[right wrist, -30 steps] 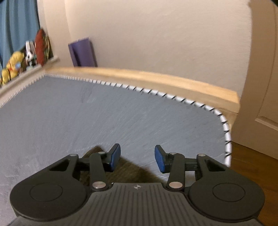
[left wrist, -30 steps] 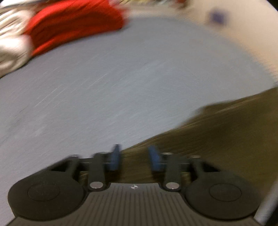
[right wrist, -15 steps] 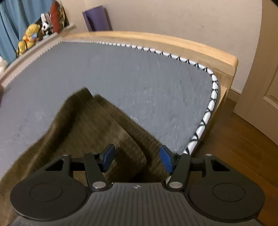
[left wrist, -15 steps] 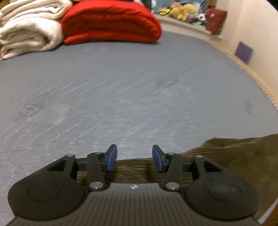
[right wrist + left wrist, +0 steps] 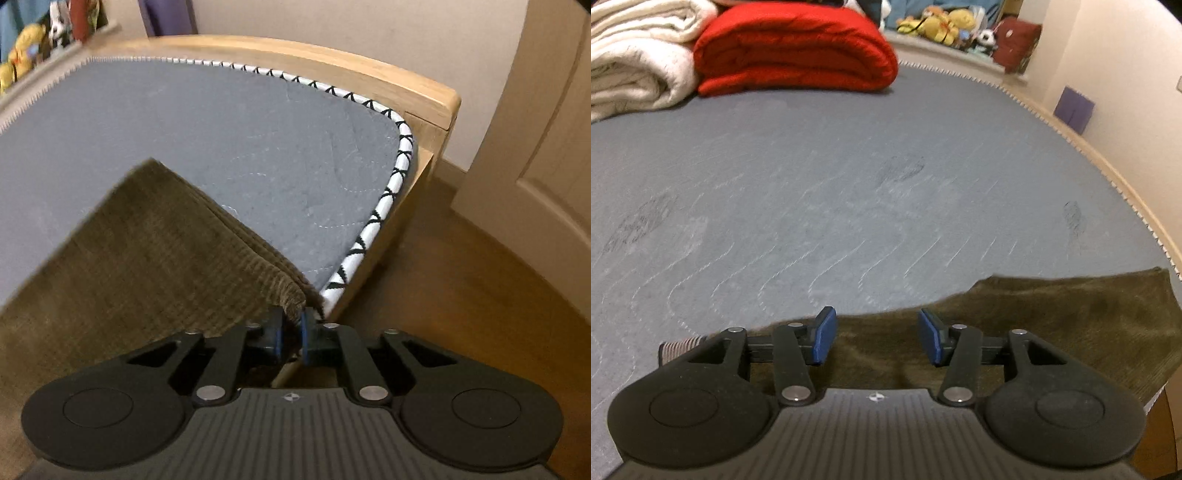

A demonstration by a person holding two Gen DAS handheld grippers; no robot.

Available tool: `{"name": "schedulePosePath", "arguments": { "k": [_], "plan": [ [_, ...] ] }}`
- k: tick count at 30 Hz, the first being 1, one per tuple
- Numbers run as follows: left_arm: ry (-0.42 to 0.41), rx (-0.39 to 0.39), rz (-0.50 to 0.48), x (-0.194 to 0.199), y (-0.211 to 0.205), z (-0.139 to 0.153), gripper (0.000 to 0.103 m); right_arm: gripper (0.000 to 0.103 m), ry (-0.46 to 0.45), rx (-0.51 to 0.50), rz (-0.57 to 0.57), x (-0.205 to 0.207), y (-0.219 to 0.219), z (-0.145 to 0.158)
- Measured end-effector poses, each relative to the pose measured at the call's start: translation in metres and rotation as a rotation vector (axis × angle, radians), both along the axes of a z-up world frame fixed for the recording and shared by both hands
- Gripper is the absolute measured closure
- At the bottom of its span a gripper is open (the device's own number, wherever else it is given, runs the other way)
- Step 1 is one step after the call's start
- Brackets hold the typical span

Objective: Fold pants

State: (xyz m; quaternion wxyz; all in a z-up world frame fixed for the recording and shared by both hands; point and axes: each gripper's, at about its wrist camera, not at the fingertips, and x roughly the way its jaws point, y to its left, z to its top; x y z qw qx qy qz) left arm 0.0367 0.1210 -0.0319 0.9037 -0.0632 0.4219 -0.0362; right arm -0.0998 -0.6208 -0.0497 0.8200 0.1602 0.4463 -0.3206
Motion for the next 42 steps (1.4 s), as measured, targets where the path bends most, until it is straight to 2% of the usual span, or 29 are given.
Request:
{"name": "schedulePosePath", "arguments": {
  "k": [2,4,6,8,9,10,11,14,15,17,18,20,24,26,29,30,31,32,33,34,36,38,42],
  "plan": [
    [0.011,-0.002,0.0,0.0,0.009,-0.005,0.049,0.078,-0.063,-0.065,-0.027,0.001,0.007,0.022],
    [0.018,0.011,-0.003,-0.003,0.018,-0.009,0.049,0.061,-0.154,-0.091,0.007,0.002,0.02,0.042],
    [0.034,0.029,-0.003,-0.006,0.028,-0.016,0.049,0.052,-0.209,-0.094,0.058,0.008,0.036,0.053],
    [0.059,0.056,-0.01,-0.009,0.039,-0.026,0.051,0.048,-0.236,-0.085,0.121,0.019,0.049,0.056],
    [0.089,0.097,-0.017,-0.01,0.047,-0.035,0.066,0.048,-0.238,-0.08,0.151,0.025,0.056,0.055],
    [0.118,0.134,-0.024,-0.011,0.052,-0.044,0.094,0.048,-0.234,-0.077,0.181,0.032,0.062,0.053],
    [0.151,0.177,-0.024,-0.012,0.06,-0.054,0.101,0.048,-0.228,-0.078,0.207,0.039,0.068,0.052],
    [0.15,0.106,-0.024,-0.021,0.078,-0.056,0.101,0.048,-0.222,-0.083,0.245,0.053,0.085,0.051],
    [0.144,0.105,-0.023,-0.025,0.078,-0.051,0.101,0.048,-0.224,-0.077,0.247,0.057,0.09,0.052],
    [0.118,0.131,-0.039,-0.037,0.074,-0.039,0.1,0.048,-0.233,-0.058,0.247,0.061,0.097,0.054],
    [0.114,0.144,-0.081,-0.044,0.071,-0.035,0.098,0.048,-0.237,-0.049,0.243,0.063,0.097,0.055],
    [0.173,0.195,-0.16,-0.053,0.065,-0.046,0.098,0.047,-0.25,-0.029,0.235,0.063,0.101,0.056],
    [0.186,0.244,-0.227,-0.072,0.062,-0.048,0.098,0.045,-0.267,0.014,0.207,0.059,0.096,0.054],
    [0.199,0.305,-0.269,-0.081,0.055,-0.048,0.098,0.044,-0.271,0.039,0.176,0.051,0.088,0.052],
    [0.175,0.488,-0.352,-0.098,0.027,-0.051,0.098,0.043,-0.278,0.073,0.099,0.037,0.066,0.047],
    [0.169,0.519,-0.361,-0.1,0.02,-0.05,0.098,0.043,-0.282,0.081,0.068,0.03,0.057,0.044],
    [0.155,0.507,-0.364,-0.1,0.014,-0.047,0.095,0.043,-0.283,0.086,0.036,0.025,0.047,0.041],
    [0.139,0.456,-0.367,-0.099,0.011,-0.041,0.092,0.042,-0.282,0.086,0.004,0.02,0.037,0.038],
    [0.104,0.377,-0.363,-0.097,0.007,-0.031,0.08,0.042,-0.279,0.085,-0.028,0.015,0.027,0.034],
    [0.068,0.334,-0.356,-0.096,0.004,-0.022,0.057,0.04,-0.274,0.084,-0.057,0.008,0.018,0.03],
    [-0.033,0.275,-0.345,-0.094,-0.007,-0.001,0.038,0.039,-0.257,0.085,-0.108,-0.002,0.001,0.019],
    [-0.086,0.248,-0.345,-0.091,-0.018,0.01,0.037,0.039,-0.232,0.099,-0.135,-0.009,-0.011,0.006],
    [-0.118,0.226,-0.356,-0.077,-0.042,0.019,0.037,0.039,-0.207,0.149,-0.162,-0.018,-0.028,-0.015]
  ]
}}
